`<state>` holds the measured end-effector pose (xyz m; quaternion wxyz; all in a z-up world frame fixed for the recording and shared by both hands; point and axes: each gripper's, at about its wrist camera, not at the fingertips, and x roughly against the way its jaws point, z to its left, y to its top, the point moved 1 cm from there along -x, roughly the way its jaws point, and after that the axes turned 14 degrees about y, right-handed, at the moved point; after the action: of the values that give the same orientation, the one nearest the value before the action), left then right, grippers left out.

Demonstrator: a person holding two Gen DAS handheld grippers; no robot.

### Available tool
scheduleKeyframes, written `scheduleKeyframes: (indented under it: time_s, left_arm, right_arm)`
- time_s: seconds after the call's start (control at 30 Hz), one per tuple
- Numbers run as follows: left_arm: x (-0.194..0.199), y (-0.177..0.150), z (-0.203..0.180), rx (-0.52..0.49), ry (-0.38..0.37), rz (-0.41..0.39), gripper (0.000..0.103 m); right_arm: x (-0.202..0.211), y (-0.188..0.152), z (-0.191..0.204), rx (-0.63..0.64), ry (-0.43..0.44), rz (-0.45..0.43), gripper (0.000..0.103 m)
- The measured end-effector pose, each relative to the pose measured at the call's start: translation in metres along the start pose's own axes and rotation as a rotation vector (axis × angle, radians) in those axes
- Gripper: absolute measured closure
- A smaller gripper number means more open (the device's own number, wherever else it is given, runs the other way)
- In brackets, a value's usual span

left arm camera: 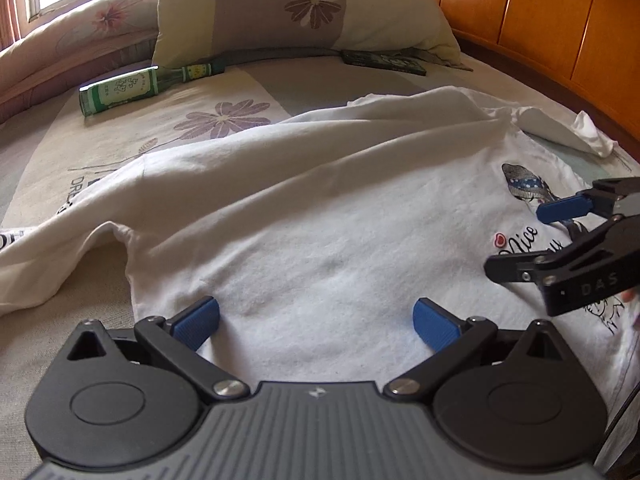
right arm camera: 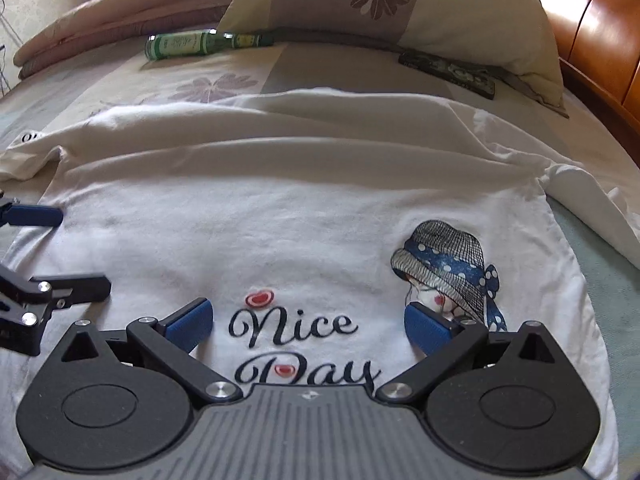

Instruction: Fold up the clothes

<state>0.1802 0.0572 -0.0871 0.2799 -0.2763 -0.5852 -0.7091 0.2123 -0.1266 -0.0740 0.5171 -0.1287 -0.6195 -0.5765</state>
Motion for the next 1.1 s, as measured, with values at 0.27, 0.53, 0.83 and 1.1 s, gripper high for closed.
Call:
scheduleKeyframes:
  time_s: [0.27, 0.53, 0.83, 1.1]
  left_arm:
    - [-0.009, 0.044, -0.013, 0.065, -0.017, 0.096, 0.001]
    - [-0.003, 0.080, -0.050, 0.024, -0.102, 0.125, 0.001]
    - [-0.042, 0.075, -0.075, 0.121, -0.035, 0.296, 0.001]
    - [-0.038, 0.072, -0.079, 0.049, -0.026, 0.283, 0.001]
  right_arm:
    - [0.003, 0.004, -0.006, -0.053, 0.009, 0.164, 0.000]
    - [0.007, 0.006, -0.012, 0.036, 0.095, 0.248, 0.000]
    - [0.023, -0.007, -0.029, 0.304, 0.300, 0.289, 0.000]
    - [0.028, -0.009, -0.030, 0.323, 0.309, 0.288, 0.000]
